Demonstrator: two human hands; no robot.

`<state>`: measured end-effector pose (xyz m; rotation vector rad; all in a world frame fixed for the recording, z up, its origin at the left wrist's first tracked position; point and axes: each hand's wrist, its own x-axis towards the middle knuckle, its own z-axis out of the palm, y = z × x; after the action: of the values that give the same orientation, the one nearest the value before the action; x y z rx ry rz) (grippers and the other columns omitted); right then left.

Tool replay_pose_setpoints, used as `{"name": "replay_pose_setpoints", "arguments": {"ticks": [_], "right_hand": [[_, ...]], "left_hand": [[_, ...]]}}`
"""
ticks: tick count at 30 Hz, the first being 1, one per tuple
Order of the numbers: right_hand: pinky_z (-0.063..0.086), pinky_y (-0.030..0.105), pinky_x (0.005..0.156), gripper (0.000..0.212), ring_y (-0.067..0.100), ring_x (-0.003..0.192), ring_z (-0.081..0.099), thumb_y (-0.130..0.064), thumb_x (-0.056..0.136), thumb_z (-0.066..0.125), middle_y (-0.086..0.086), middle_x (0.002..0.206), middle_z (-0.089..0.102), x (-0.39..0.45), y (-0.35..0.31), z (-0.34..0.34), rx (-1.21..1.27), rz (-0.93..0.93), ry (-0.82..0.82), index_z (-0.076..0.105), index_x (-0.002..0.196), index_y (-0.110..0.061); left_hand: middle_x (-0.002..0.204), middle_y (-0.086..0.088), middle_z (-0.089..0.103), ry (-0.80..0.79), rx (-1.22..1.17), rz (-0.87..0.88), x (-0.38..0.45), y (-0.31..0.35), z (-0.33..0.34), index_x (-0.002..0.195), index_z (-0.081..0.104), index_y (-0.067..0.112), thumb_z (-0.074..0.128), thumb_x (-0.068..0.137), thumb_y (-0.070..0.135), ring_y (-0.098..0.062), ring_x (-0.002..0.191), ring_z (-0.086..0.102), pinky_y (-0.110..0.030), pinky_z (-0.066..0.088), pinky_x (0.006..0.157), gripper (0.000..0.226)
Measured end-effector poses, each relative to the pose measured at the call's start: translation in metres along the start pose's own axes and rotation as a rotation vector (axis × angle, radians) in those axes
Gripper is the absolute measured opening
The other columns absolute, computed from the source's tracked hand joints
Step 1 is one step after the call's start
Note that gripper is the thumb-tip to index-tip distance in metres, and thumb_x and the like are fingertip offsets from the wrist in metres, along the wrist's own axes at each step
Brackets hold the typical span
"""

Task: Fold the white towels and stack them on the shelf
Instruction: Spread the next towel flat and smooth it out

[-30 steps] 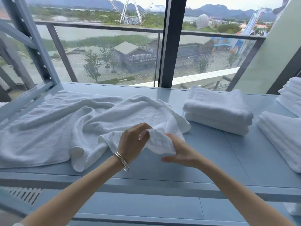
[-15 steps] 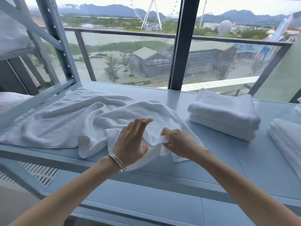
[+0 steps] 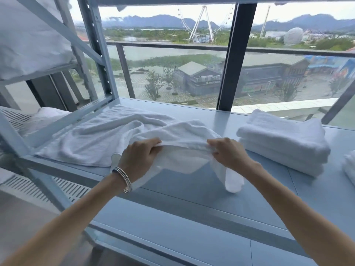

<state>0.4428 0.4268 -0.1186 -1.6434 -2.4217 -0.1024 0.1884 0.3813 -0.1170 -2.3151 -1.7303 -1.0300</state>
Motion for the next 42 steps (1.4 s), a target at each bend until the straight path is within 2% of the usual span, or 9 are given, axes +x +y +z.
{"name": "replay_pose_setpoints", "arguments": {"ticks": [6,9,19,24,28,33,36,39,42], "right_hand": [[0.036,0.032,0.061,0.010,0.035,0.083,0.058,-0.006,0.082,0.048,0.011,0.087,0.060,0.028,0.030,-0.053,-0.121,-0.056,0.113,0.053,0.079,-0.013],[0.040,0.032,0.060,0.026,0.032,0.075,0.057,-0.003,0.082,0.046,0.009,0.079,0.057,0.036,0.052,-0.075,-0.184,-0.088,0.075,0.038,0.062,-0.016],[0.042,0.033,0.063,0.023,0.030,0.074,0.057,0.003,0.080,0.045,0.008,0.075,0.058,0.039,0.115,-0.148,-0.341,0.017,0.205,0.050,0.066,-0.014],[0.038,0.031,0.062,0.022,0.027,0.072,0.053,0.010,0.077,0.040,0.005,0.072,0.052,0.063,0.064,-0.121,-0.271,-0.047,0.234,0.048,0.067,-0.008],[0.047,0.035,0.068,0.023,0.027,0.073,0.057,0.005,0.088,0.041,0.005,0.077,0.056,0.114,0.022,-0.094,-0.233,-0.143,0.322,0.055,0.075,-0.008],[0.049,0.036,0.062,0.030,0.029,0.076,0.062,0.014,0.087,0.039,0.010,0.093,0.058,0.206,-0.058,-0.058,-0.255,-0.267,0.255,0.057,0.102,-0.005],[0.047,0.037,0.065,0.033,0.030,0.079,0.064,0.015,0.085,0.041,0.011,0.094,0.060,0.261,-0.115,-0.037,-0.228,-0.245,0.332,0.057,0.107,-0.004],[0.048,0.042,0.068,0.029,0.037,0.083,0.064,0.013,0.081,0.049,0.018,0.093,0.061,0.314,-0.174,-0.002,-0.048,-0.187,0.417,0.060,0.104,-0.001],[0.041,0.048,0.091,0.048,0.040,0.110,0.052,0.012,0.081,0.052,0.024,0.123,0.052,0.337,-0.221,0.045,0.032,-0.204,0.296,0.053,0.127,-0.003]], "left_hand": [[0.051,0.007,0.042,-0.174,-0.321,-0.035,0.010,0.023,-0.007,0.063,0.048,0.020,0.048,0.091,0.033,-0.003,0.051,0.041,-0.022,0.030,0.052,0.031],[0.049,0.008,0.037,-0.183,-0.359,-0.001,0.022,0.050,0.004,0.059,0.040,0.021,0.051,0.095,0.020,-0.003,0.049,0.039,-0.018,0.026,0.049,0.037],[0.051,0.005,0.032,-0.242,-0.603,0.187,0.081,0.170,0.023,0.056,0.029,0.021,0.050,0.095,0.019,-0.011,0.051,0.031,-0.028,0.024,0.052,0.044],[0.053,0.003,0.035,-0.226,-0.453,0.154,0.086,0.105,0.018,0.064,0.048,0.007,0.037,0.079,0.036,-0.024,0.062,0.035,-0.034,0.026,0.058,0.035],[0.055,-0.001,0.044,-0.169,-0.266,0.110,0.085,0.038,0.000,0.062,0.035,0.015,0.046,0.090,0.035,-0.036,0.068,0.049,-0.034,0.030,0.059,0.036],[0.103,-0.002,0.064,-0.025,0.248,0.119,0.083,-0.058,-0.032,0.099,0.053,0.015,0.037,0.098,0.035,-0.033,0.094,0.061,-0.034,0.043,0.069,0.026],[0.094,-0.005,0.066,0.012,0.363,0.058,0.091,-0.131,-0.053,0.096,0.057,0.011,0.041,0.098,0.030,-0.033,0.082,0.065,-0.034,0.048,0.064,0.025],[0.056,-0.006,0.061,0.066,0.560,-0.022,0.102,-0.209,-0.067,0.068,0.061,0.010,0.078,0.071,0.018,-0.028,0.043,0.061,-0.027,0.046,0.040,0.019],[0.056,-0.005,0.058,0.017,0.768,-0.116,0.090,-0.273,-0.054,0.067,0.067,0.013,0.075,0.058,0.005,-0.023,0.042,0.057,-0.024,0.043,0.039,0.015]]}}
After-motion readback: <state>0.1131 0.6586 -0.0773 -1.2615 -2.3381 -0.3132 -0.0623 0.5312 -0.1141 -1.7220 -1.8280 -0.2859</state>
